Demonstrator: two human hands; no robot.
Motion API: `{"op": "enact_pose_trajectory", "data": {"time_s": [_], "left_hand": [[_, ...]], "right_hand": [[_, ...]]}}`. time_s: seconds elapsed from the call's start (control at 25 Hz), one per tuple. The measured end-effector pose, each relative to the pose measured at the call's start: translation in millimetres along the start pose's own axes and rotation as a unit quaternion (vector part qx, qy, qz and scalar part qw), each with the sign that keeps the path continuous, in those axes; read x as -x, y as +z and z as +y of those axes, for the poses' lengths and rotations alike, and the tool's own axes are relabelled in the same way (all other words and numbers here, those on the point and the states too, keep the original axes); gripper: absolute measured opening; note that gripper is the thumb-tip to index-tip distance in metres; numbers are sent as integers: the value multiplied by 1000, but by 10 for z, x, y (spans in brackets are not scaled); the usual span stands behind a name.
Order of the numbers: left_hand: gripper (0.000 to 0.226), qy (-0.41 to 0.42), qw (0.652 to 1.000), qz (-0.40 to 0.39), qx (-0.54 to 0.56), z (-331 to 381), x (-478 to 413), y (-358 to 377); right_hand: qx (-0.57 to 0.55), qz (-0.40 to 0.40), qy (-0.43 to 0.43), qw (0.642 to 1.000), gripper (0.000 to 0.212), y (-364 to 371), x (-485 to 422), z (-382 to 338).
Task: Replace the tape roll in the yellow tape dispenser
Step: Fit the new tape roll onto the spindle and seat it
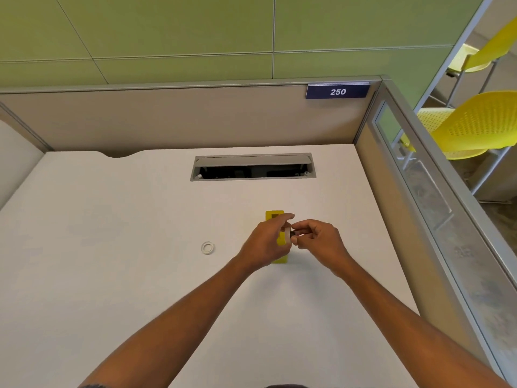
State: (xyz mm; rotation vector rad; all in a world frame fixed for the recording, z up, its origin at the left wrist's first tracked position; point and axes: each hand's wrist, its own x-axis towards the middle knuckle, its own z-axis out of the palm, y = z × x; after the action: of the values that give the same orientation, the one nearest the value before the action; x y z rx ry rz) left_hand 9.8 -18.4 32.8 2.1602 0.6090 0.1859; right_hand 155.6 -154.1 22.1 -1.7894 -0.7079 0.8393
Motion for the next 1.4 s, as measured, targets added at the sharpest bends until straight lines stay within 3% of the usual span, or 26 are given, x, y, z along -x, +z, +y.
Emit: {"op": "enact_pose_trajectory", "data": {"time_s": [0.28,0.4,0.76,0.96,1.4], "left_hand": [[65,-95,972,53,207,-142,65,-81],[58,-111,959,73,249,-171,75,-95],[53,-116,951,97,271,-173,123,-145],[39,-126,941,111,293,-233,101,-156],[46,-149,949,134,245,-314,-48,-92]], "right_hand": [[-125,-10,23,992,24,76,-32,-35],[-160,-9,32,987,24,125,-55,-59],[-156,-13,37,987,26,237,-152,-89],[-148,-9,39,988,28,265,-226,-99],[-35,21,38,998,27,341,-438,-76]]}}
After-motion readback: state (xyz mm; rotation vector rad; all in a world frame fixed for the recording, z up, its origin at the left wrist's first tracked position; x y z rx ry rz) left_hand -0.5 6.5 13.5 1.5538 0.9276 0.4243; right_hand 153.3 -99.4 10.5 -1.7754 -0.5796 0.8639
